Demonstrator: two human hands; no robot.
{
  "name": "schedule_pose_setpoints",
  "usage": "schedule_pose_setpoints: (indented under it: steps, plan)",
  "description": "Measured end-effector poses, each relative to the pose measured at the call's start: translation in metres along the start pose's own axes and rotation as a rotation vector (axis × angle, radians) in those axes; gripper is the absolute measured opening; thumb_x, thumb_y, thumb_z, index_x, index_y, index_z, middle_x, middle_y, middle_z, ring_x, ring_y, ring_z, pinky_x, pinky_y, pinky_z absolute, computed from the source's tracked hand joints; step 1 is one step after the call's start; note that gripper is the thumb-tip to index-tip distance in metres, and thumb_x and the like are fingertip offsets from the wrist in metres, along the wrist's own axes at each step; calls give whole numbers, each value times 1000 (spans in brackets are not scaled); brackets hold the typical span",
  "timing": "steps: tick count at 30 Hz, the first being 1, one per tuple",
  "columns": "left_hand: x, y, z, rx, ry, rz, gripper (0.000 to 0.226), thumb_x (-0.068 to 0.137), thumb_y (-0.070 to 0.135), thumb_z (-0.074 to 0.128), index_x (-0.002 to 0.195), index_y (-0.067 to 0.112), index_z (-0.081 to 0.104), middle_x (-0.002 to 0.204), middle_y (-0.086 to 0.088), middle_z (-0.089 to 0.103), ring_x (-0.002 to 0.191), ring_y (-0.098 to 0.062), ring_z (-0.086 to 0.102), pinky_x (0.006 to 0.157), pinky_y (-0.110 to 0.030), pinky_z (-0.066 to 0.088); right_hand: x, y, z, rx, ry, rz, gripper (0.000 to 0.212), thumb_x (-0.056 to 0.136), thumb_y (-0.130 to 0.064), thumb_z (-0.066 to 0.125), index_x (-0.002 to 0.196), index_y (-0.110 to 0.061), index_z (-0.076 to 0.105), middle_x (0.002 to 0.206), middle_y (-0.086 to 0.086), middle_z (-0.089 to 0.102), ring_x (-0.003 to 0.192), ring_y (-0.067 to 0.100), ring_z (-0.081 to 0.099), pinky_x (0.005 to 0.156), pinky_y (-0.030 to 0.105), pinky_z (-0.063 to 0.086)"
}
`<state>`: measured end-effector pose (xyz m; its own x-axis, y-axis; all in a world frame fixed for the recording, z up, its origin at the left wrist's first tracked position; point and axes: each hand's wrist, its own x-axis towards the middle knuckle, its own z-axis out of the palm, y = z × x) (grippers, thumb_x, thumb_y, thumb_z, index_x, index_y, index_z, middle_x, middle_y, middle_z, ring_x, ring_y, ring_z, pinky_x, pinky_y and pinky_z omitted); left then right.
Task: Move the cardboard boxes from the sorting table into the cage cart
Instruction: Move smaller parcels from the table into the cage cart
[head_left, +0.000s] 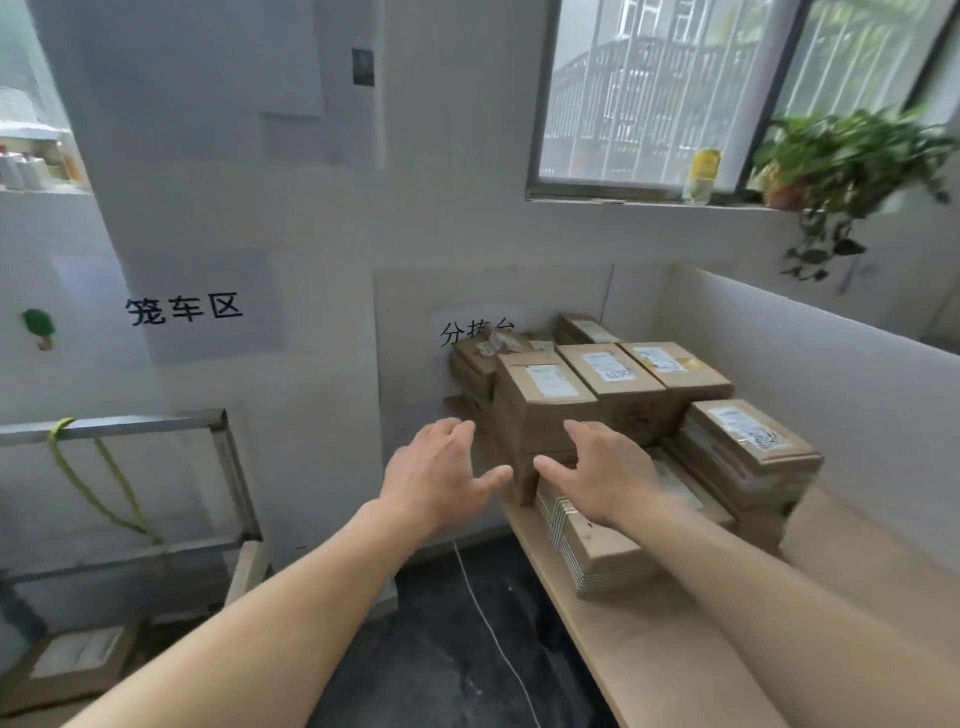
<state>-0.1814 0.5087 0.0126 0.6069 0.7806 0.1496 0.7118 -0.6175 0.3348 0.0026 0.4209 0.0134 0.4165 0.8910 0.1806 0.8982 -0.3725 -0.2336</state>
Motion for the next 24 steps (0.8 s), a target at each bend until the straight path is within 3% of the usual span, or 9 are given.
schedule_pose_setpoints:
  steps: [6, 10, 15, 20, 24]
  plan:
    - [30, 55, 46, -6, -62, 61, 80, 93, 67, 49, 154, 17, 35, 158, 0, 38, 144, -20, 37, 110, -42, 40, -4, 79, 2, 5, -16, 105, 69, 95, -62, 51, 147, -17, 46, 147, 2, 52, 132, 22, 51, 103, 37, 45]
    - [58, 96, 75, -9, -117, 81, 79, 94, 66, 50, 155, 18, 33, 159, 0, 36, 145, -19, 36, 111, -41, 40, 8, 137, 5, 17, -22, 162, 63, 94, -63, 52, 138, -18, 53, 140, 2, 57, 124, 22, 56, 96, 38, 49]
    - [105, 145, 107, -28, -150, 99, 80, 93, 68, 49, 155, 19, 34, 159, 1, 37, 144, -19, 37, 110, -40, 40, 28, 206, 1, 25, -18, 217, 65, 95, -60, 53, 144, -18, 49, 143, 2, 55, 128, 22, 54, 98, 37, 48]
    - [152, 205, 144, -59, -195, 125, 79, 93, 68, 49, 155, 20, 34, 158, 0, 38, 142, -21, 41, 105, -40, 44, 54, 282, -1, 5, -18, 278, 52, 94, -61, 54, 127, -21, 56, 123, 2, 63, 106, 21, 60, 79, 34, 52]
    - [188, 251, 174, -75, -252, 142, 77, 94, 67, 49, 154, 20, 36, 157, -1, 40, 140, -22, 43, 104, -39, 45, 83, 339, 1, -17, -4, 338, 54, 91, -65, 53, 122, -21, 58, 118, 3, 64, 103, 23, 60, 76, 37, 51]
